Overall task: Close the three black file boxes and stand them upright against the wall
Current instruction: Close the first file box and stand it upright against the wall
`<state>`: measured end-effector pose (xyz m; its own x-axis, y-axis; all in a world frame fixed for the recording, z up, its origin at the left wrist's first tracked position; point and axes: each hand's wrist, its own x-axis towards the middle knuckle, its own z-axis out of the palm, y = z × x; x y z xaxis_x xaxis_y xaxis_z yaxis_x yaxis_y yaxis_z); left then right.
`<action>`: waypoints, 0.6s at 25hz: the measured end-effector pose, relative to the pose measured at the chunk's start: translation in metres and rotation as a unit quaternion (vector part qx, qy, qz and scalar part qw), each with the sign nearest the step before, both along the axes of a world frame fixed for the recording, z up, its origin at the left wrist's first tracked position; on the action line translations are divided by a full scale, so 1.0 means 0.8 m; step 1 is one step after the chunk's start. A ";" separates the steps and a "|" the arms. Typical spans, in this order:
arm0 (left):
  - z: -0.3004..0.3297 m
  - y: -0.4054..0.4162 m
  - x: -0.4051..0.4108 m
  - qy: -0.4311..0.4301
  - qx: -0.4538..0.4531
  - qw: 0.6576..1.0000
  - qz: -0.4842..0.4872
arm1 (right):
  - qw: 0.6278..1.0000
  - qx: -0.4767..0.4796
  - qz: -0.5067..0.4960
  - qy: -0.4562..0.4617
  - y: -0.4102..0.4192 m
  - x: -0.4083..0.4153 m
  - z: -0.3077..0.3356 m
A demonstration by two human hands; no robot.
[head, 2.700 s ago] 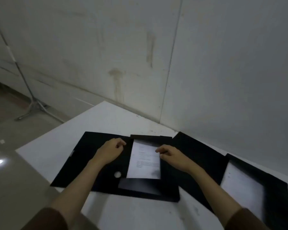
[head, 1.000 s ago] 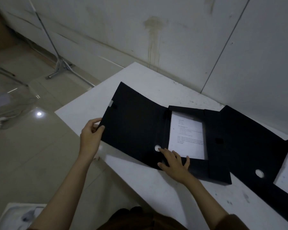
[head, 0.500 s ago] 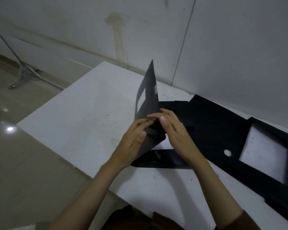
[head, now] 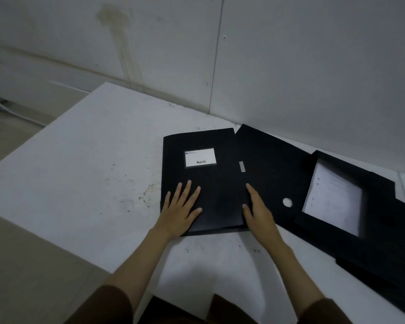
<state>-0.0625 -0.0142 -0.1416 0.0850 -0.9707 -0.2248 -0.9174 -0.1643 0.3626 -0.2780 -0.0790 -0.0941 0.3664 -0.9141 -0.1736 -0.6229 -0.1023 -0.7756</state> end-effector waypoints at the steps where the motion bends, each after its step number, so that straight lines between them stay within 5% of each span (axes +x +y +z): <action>1: -0.005 0.000 -0.002 -0.022 -0.004 1.000 0.003 | 1.000 0.001 0.004 0.014 0.002 -0.001 -0.012; 10: -0.016 -0.003 -0.010 -0.075 0.014 0.997 0.024 | 0.960 -0.115 0.040 0.254 0.008 0.015 -0.051; 13: -0.003 -0.011 -0.002 0.007 0.027 0.999 0.027 | 0.951 -0.108 0.044 0.287 0.000 0.021 -0.047; 15: 0.007 -0.015 0.005 0.096 -0.057 0.990 0.084 | 0.951 -0.099 0.046 0.288 -0.001 0.023 -0.044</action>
